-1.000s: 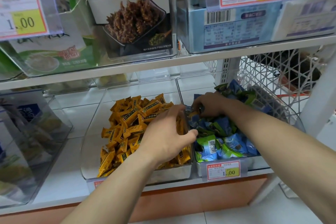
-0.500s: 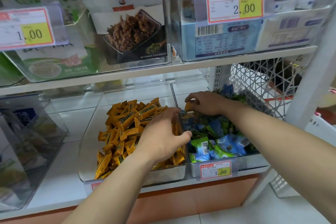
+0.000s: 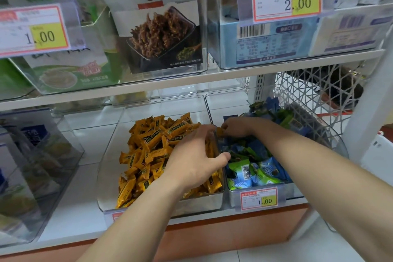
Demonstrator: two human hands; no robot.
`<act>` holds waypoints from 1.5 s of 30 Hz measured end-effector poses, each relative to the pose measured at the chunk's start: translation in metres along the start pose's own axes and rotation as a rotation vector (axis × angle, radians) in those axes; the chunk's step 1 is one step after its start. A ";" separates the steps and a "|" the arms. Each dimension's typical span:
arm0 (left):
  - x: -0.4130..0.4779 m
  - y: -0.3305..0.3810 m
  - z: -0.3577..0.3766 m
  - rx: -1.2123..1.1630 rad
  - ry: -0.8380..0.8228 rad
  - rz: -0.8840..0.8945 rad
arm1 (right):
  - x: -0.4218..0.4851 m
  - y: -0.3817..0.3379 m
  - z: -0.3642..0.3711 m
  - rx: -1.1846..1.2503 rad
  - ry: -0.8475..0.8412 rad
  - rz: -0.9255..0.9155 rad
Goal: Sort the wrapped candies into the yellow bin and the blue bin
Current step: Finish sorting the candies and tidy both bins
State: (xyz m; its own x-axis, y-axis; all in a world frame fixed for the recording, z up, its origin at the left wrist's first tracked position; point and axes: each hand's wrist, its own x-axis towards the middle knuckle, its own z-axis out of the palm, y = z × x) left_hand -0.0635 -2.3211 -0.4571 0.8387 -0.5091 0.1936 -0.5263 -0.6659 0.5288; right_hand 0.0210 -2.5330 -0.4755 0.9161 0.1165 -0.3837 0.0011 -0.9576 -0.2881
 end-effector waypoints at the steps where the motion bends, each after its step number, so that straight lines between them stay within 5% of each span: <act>1: 0.000 0.000 0.000 -0.001 -0.004 0.002 | -0.001 0.001 0.000 0.011 0.008 -0.012; 11: 0.001 0.003 -0.003 0.002 -0.036 -0.016 | -0.057 0.018 -0.033 0.299 0.503 -0.124; 15: 0.003 0.021 -0.006 0.040 0.163 -0.009 | -0.109 0.002 -0.038 0.643 0.561 -0.101; 21: 0.001 0.067 -0.002 -0.405 0.227 0.059 | -0.162 -0.030 -0.011 1.140 0.524 -0.143; 28: -0.010 0.090 0.001 -0.935 0.159 -0.193 | -0.201 -0.031 0.005 1.173 0.695 0.067; 36: -0.021 0.111 0.001 -1.242 0.012 -0.332 | -0.221 -0.045 0.020 1.406 0.628 -0.014; 41: -0.024 0.094 -0.011 -1.249 -0.037 -0.221 | -0.220 -0.045 0.020 1.499 0.484 -0.169; 45: -0.018 0.068 -0.028 -0.673 0.191 -0.141 | -0.218 -0.020 0.014 1.047 0.601 -0.158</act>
State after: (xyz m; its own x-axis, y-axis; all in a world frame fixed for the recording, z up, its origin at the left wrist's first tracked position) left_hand -0.1111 -2.3421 -0.4018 0.9347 -0.2977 0.1943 -0.2616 -0.2056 0.9430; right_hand -0.1847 -2.5354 -0.3986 0.9752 -0.1938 0.1070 0.0596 -0.2358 -0.9700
